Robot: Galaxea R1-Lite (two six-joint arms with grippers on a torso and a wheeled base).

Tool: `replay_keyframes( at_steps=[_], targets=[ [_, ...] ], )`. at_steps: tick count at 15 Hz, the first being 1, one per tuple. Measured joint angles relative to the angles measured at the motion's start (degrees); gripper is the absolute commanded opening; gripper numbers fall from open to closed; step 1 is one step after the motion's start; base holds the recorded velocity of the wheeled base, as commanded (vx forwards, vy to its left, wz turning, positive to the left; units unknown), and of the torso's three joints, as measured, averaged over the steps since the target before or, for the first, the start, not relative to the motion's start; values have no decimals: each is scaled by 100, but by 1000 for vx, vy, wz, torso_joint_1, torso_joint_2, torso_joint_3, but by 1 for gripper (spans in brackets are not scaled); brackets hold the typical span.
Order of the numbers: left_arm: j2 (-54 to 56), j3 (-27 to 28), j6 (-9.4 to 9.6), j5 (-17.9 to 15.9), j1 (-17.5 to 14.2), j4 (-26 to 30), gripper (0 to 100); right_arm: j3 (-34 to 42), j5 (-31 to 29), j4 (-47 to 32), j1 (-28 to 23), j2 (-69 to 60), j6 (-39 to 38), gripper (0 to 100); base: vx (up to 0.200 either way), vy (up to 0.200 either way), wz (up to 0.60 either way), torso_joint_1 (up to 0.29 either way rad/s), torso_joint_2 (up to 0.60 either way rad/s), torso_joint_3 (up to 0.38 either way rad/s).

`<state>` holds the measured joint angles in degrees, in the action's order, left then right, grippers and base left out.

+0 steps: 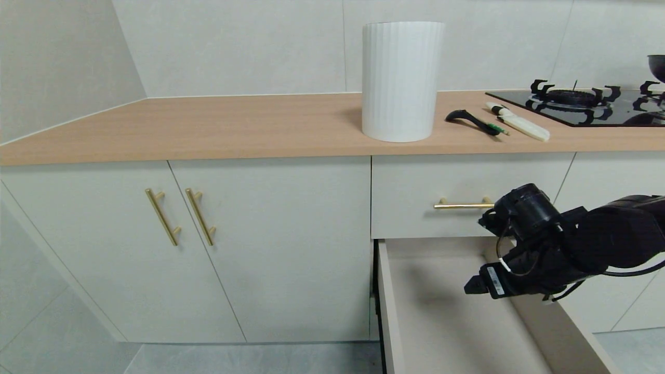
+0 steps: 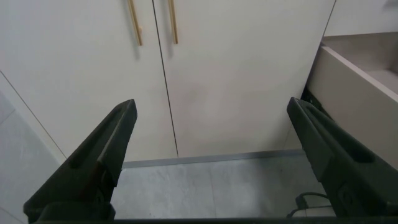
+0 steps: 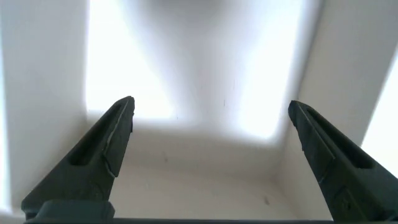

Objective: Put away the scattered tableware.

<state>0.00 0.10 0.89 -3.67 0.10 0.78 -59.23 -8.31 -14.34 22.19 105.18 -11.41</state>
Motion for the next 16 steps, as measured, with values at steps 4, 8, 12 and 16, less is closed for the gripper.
replay_keyframes(
  at_steps=[4, 8, 12, 16],
  targets=[
    [0, 0, 0, -2, 0, 0, 100, -13, 5, 208, -52, -352, -7, 100, 0, 0, 0, 0, 0, 0],
    [0, 0, 0, 0, 0, 1, 100, 52, 0, 285, -59, -702, 22, 100, 0, 0, 0, 18, -84, -51],
    [0, 0, 0, 0, -5, 1, 100, 144, -2, 306, -48, -1009, 49, 100, 0, 0, 0, 102, -345, -282],
    [0, 0, -2, 0, 1, 0, 100, 163, -2, 318, -50, -1113, 52, 100, 0, 0, 0, 162, -509, -292]
  ],
)
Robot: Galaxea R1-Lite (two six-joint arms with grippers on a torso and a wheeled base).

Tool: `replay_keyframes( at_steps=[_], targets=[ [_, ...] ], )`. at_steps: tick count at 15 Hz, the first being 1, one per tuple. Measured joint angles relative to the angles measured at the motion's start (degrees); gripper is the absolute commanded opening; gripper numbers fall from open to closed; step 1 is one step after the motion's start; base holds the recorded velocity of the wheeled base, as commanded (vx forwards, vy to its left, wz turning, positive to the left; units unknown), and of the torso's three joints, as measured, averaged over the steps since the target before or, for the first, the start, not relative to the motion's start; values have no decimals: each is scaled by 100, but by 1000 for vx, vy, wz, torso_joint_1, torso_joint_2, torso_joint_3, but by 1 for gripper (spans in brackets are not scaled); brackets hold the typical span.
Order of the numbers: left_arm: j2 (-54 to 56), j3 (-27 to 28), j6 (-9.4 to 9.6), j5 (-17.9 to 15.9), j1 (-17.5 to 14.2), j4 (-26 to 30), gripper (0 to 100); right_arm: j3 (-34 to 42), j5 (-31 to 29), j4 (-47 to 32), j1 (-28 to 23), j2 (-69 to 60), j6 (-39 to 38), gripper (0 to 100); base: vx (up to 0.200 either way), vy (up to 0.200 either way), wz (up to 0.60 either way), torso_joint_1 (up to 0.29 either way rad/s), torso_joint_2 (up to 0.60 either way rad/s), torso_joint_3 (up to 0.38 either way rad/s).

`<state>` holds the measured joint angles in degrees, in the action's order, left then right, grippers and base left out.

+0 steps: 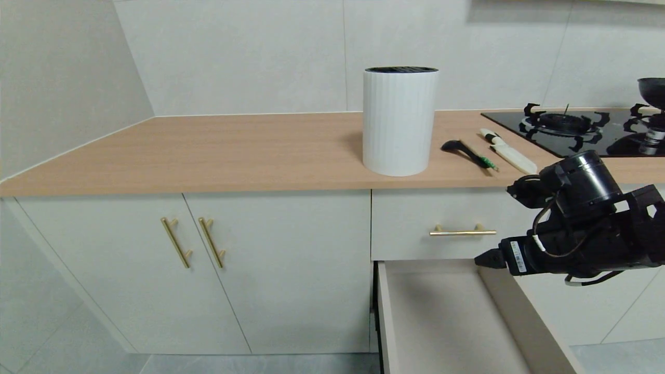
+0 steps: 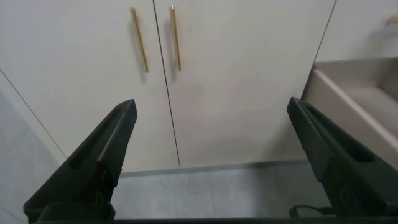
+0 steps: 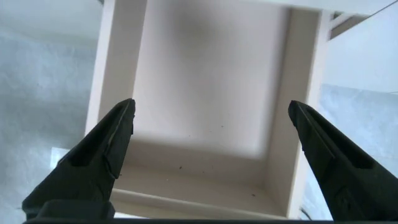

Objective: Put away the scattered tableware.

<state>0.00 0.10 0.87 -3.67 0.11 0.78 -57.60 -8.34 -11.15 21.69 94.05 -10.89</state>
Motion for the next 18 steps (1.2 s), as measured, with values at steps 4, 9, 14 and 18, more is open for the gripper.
replay_keyframes(
  at_steps=[4, 9, 14, 18],
  targets=[
    [0, 0, 2, 0, 0, 1, 100, -6, -2, -1, 0, -23, 2, 100, 0, 0, 0, 187, -470, -286],
    [0, 0, 2, -2, -4, 0, 100, 0, -2, 0, 11, -26, 11, 100, 0, 0, 0, 152, -361, -210],
    [0, 0, 0, 0, -1, 0, 100, -378, 51, 451, -243, 74, 602, 100, 0, 0, 0, 7, -16, -12],
    [0, 0, 4, -2, 0, 1, 100, -1235, 66, 763, -474, 534, 788, 100, 0, 0, 0, 0, 0, 0]
  ],
)
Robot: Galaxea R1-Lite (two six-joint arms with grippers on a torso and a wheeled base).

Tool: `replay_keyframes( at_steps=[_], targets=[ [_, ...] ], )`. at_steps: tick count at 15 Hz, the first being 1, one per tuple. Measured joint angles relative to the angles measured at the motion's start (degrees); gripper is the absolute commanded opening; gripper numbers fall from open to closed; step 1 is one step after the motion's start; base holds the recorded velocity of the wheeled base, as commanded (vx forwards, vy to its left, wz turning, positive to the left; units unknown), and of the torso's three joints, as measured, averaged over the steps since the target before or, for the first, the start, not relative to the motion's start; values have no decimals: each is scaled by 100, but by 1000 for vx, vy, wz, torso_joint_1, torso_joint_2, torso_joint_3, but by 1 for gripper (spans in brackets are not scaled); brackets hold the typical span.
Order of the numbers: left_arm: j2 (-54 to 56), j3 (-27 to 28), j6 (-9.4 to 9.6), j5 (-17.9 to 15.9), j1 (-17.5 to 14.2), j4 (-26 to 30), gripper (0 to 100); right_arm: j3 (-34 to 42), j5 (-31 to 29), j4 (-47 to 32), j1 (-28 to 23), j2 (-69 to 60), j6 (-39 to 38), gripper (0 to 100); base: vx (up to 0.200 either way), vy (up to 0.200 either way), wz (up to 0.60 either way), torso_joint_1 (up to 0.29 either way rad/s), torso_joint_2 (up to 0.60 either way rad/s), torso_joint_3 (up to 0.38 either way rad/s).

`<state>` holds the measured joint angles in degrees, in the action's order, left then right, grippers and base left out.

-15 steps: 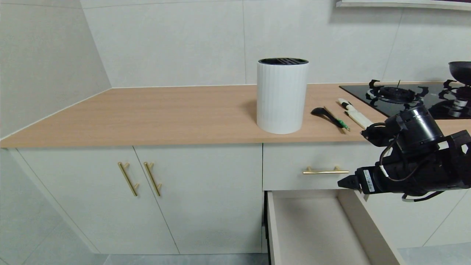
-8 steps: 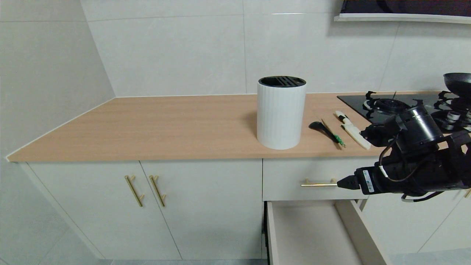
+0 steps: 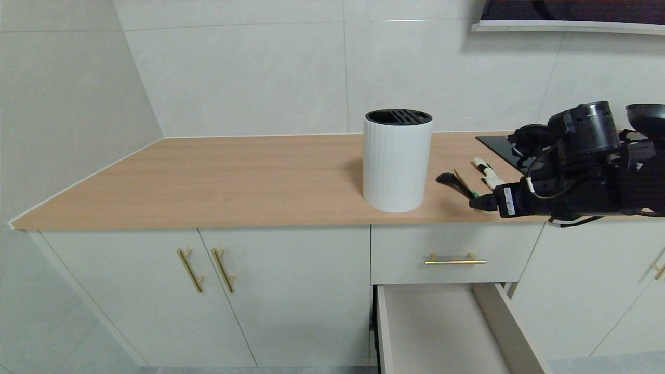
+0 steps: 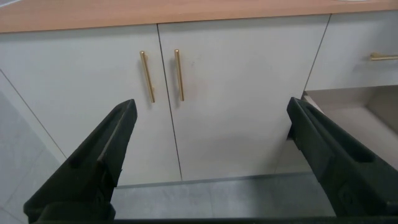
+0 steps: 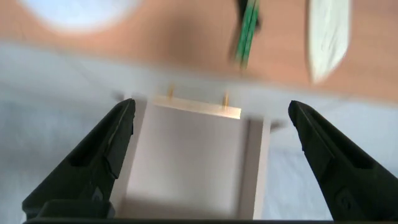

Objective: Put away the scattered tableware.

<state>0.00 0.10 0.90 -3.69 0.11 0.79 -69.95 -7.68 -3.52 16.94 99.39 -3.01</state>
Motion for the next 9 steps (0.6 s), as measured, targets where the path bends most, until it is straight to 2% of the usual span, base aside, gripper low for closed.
replay_keyframes(
  at_steps=[9],
  targets=[
    [0, 0, -1, 0, -4, 0, 100, -235, -189, 557, -46, 660, -7, 100, 0, 0, 0, 0, 0, 0]
  ],
)
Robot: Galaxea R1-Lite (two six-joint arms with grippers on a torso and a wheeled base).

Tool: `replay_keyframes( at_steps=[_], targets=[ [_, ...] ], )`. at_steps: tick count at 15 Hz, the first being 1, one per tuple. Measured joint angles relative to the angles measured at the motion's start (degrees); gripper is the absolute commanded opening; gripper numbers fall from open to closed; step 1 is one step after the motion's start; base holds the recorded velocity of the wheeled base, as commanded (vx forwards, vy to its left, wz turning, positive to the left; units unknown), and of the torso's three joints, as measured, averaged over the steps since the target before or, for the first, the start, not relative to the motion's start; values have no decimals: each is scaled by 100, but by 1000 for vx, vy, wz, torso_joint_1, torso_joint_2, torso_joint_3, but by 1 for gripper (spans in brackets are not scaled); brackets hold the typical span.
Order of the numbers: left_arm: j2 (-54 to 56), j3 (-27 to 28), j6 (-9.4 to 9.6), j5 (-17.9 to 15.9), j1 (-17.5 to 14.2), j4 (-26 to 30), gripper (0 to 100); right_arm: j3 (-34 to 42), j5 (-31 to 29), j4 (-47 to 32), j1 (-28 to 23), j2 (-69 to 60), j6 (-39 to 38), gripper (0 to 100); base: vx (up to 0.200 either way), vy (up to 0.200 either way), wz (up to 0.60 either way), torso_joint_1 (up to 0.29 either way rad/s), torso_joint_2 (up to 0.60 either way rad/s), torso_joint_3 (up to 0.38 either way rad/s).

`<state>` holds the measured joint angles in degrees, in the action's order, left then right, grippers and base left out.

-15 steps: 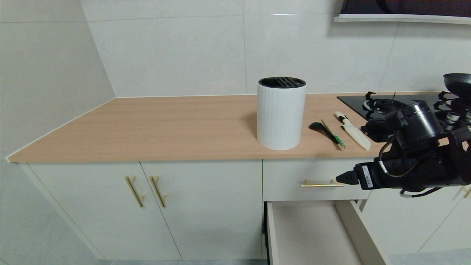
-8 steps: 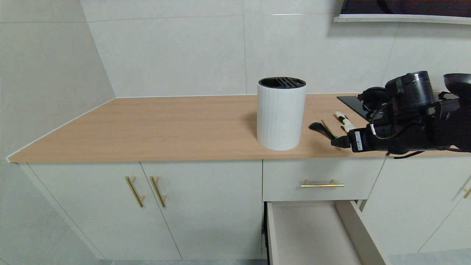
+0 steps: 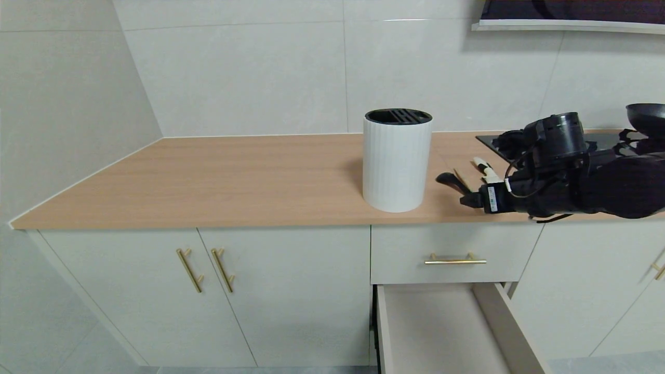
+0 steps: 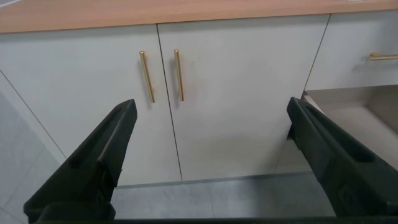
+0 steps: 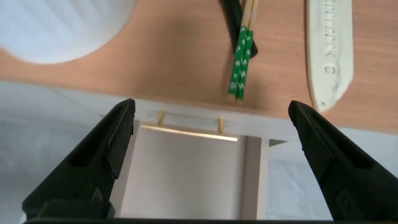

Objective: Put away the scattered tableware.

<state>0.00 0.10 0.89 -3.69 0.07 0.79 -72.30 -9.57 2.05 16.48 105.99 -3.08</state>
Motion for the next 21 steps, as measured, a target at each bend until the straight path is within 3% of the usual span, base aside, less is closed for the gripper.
replay_keyframes(
  at_steps=[4, 13, 14, 21],
  targets=[
    [0, 0, 0, 0, 2, -1, 100, -29, -305, 827, -28, 512, -6, 100, 0, 0, 0, 0, 0, 0],
    [0, 0, 0, 2, 4, 0, 100, -352, -477, 877, -277, 1058, -123, 100, 0, 0, 0, 0, 0, 0],
    [0, 0, 0, 0, 4, -1, 100, -352, -477, 877, -282, 1067, -121, 0, 0, 0, 0, 0, 0, 0],
    [0, 0, 0, 0, 2, 0, 100, -338, -468, 857, -282, 1083, -123, 0, 0, 0, 0, 0, 0, 0]
  ],
)
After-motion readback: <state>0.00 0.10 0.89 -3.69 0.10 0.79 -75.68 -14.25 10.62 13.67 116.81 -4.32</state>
